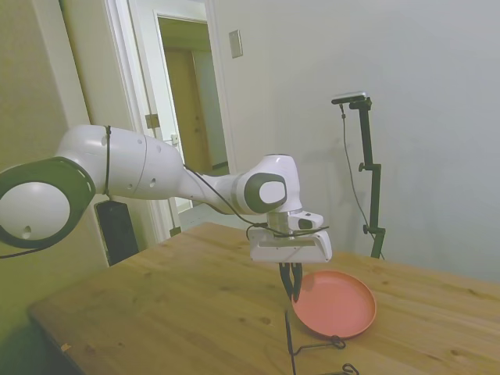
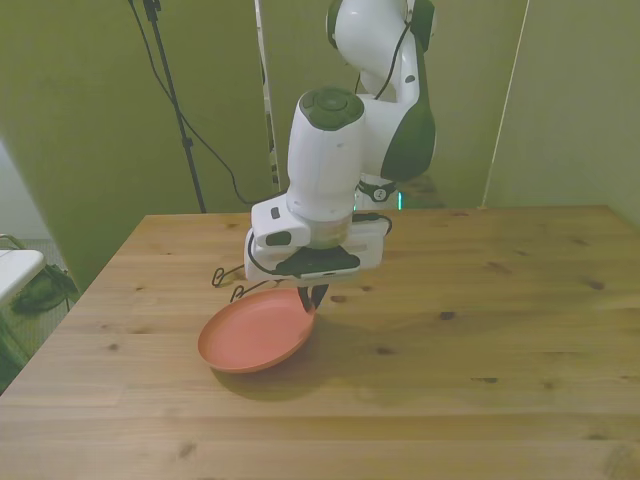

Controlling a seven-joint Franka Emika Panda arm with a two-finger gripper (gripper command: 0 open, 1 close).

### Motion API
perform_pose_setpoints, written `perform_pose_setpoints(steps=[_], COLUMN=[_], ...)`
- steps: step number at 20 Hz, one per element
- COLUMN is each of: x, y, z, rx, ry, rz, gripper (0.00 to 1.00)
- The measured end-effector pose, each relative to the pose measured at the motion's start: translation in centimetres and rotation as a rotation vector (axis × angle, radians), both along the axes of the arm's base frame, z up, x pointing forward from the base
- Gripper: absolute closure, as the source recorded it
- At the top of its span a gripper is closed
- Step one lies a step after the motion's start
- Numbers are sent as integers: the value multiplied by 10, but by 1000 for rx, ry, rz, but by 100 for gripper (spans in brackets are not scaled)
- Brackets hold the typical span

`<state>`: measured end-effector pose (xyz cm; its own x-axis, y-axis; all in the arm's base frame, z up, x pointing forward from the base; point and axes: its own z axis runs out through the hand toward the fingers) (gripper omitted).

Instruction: Unload the plate

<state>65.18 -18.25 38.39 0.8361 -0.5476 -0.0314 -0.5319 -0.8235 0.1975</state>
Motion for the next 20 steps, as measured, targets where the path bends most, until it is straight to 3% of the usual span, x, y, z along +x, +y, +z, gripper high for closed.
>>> perform_pose_setpoints(steps=[6, 11, 16, 20], x=[5, 8, -1, -37], y=[-5, -4, 10, 44], z=[-4, 3, 61, 112], rx=[16, 98, 174, 269], ry=[-47, -98, -173, -173], rz=[-11, -16, 20, 77], gripper=[0, 0, 0, 0])
